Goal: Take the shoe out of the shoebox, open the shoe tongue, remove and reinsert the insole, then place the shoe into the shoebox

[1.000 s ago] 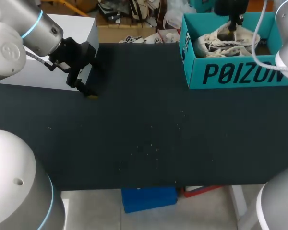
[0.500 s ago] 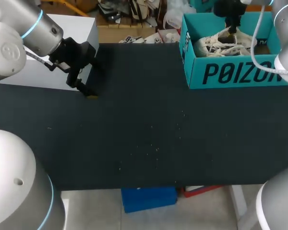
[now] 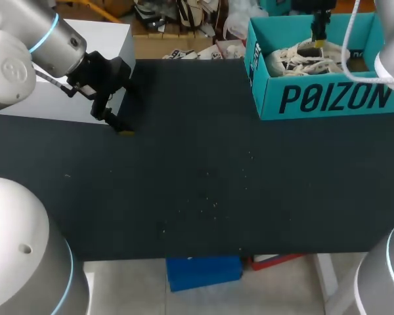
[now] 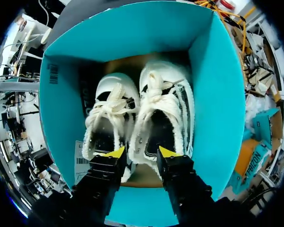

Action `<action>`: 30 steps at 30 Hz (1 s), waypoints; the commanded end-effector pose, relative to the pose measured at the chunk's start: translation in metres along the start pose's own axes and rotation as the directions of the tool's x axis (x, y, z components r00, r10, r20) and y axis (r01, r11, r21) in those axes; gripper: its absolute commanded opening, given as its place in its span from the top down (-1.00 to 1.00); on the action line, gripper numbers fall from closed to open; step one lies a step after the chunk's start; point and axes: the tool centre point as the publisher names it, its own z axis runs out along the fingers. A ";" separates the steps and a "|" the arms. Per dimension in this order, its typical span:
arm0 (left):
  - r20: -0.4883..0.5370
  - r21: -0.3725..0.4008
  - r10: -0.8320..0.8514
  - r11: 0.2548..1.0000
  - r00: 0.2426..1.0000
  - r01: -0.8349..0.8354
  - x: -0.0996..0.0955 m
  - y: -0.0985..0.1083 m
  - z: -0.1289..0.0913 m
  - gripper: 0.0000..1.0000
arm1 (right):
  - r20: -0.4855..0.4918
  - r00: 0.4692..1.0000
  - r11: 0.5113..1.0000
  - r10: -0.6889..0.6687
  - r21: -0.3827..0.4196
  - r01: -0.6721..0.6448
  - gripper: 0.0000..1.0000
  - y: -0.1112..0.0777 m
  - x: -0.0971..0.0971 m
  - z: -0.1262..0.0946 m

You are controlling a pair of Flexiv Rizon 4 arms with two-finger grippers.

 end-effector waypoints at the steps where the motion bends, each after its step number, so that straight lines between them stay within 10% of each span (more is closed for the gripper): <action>1: -0.001 -0.003 0.001 1.000 1.000 -0.001 0.000 0.000 0.000 -1.00 | -0.014 1.000 1.000 0.024 0.012 -0.023 1.00 0.000 0.030 -0.072; 13: -0.001 -0.003 0.001 1.000 1.000 -0.001 0.000 0.000 0.000 -1.00 | 0.136 0.986 0.995 0.095 0.028 -0.100 1.00 0.029 0.102 -0.119; 30: -0.001 -0.003 0.001 1.000 1.000 -0.001 0.000 0.000 0.000 -1.00 | 0.423 0.901 0.993 0.093 0.022 -0.112 0.69 0.063 0.178 -0.102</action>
